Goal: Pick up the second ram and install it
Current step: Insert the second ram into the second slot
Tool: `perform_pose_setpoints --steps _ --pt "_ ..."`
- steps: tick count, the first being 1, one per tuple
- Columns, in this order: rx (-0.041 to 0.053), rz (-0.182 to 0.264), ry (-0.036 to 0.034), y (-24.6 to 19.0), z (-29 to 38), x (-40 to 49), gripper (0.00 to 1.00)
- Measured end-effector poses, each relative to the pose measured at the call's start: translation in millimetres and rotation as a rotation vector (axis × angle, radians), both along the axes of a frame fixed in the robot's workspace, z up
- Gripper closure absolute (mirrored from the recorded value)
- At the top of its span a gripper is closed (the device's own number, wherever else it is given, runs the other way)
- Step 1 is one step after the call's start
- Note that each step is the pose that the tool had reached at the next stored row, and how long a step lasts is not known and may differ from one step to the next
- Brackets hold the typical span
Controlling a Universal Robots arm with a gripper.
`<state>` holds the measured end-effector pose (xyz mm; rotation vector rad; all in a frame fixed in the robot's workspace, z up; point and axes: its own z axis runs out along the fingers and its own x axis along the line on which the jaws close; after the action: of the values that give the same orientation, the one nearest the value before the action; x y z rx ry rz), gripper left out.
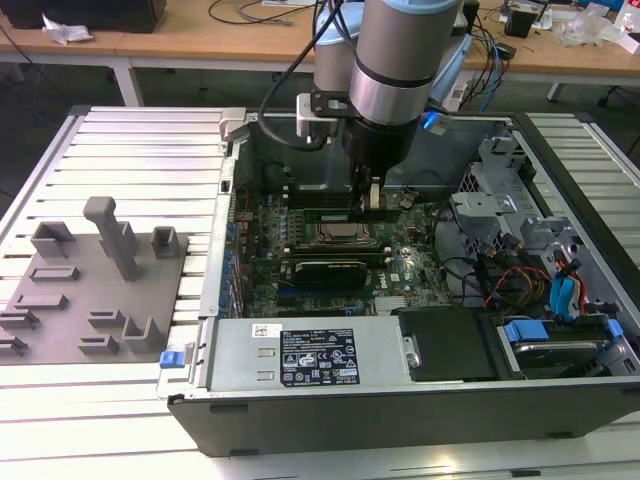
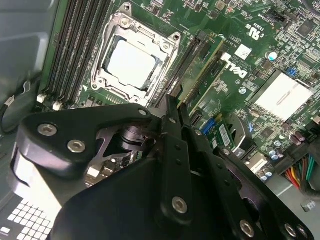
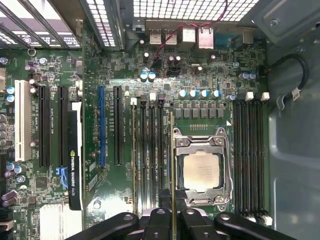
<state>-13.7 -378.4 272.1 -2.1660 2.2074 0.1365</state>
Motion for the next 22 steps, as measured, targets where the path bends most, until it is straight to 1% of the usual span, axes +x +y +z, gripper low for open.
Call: perform_pose_setpoints --steps 6,12,14,15,18,20,21,22 --pt "0.0000 0.000 0.0000 0.0 -4.1 0.0 0.86" --pt "-0.0001 0.000 0.0001 0.0 -9.6 0.0 0.86" --pt "0.0000 0.000 0.0000 0.0 -13.0 0.0 0.86" --pt "0.0000 0.000 0.0001 0.0 -13.6 0.0 0.86" --pt "-0.0005 0.000 0.0001 -0.3 -15.0 -1.4 0.86" --pt "-0.0013 0.000 0.0000 -0.6 -16.7 -4.1 0.86" --pt "-0.0029 0.000 0.0001 -0.8 -18.1 -6.5 0.86" --pt "-0.0065 -0.001 -0.0002 -0.8 -19.1 -8.6 0.86"
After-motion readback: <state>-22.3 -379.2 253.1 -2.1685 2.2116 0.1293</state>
